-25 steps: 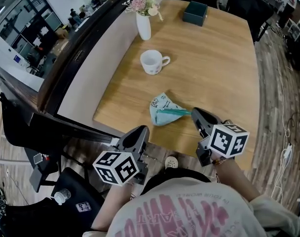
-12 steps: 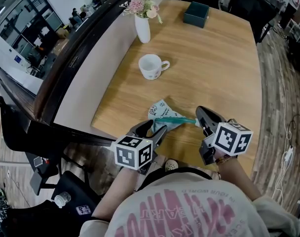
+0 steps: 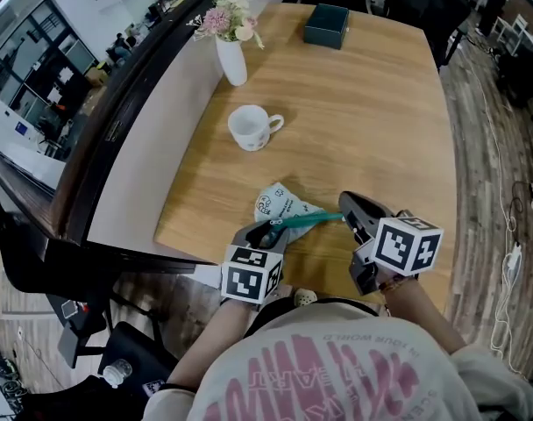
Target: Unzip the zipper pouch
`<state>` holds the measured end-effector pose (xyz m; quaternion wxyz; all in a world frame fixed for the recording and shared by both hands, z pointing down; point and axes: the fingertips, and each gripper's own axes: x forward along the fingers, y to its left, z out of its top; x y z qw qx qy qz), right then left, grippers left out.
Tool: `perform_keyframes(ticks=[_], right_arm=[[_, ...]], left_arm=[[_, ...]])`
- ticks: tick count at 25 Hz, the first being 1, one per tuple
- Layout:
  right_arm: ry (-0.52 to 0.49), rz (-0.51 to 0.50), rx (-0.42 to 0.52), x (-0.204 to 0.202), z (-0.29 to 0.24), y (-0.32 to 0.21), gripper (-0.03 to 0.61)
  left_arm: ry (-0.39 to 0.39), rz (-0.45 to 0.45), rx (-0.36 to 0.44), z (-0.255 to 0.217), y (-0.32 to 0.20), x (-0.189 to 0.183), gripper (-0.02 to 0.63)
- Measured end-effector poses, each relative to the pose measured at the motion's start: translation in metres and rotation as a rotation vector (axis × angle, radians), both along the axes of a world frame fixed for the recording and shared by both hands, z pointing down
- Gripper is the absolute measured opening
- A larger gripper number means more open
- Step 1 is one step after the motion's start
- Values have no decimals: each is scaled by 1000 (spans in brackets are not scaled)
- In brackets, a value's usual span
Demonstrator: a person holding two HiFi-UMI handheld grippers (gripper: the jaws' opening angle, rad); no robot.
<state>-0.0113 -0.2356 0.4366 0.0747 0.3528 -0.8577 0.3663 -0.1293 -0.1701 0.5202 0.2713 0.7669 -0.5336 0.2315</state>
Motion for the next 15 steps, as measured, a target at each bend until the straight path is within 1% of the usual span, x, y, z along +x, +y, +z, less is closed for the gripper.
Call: perform_keyframes(ticks=[2, 3, 6, 8, 10, 12, 13, 15], right_arm=[[1, 0, 2, -1, 1, -1, -3], [0, -2, 4, -2, 0, -1, -3], [0, -19, 8, -6, -2, 0, -3], [-1, -46, 1, -12, -1, 4, -3], [-15, -93, -13, -22, -1, 10, -3], [-35, -168, -18, -34, -3, 18, -3], [-45, -214, -10, -41, -6, 23, -3], [-55, -303, 27, -55, -14, 32, -2]], left_arm=[[-26, 9, 16, 0, -1, 0, 121], [-24, 9, 22, -1, -1, 0, 115], [14, -1, 37, -6, -1, 0, 103], [34, -5, 65, -15, -2, -1, 97], [55, 1, 107, -28, -4, 0, 92], [85, 10, 151, -42, -8, 2, 86], [99, 15, 169, -48, -10, 4, 68], [110, 34, 196, -59, -14, 8, 61]])
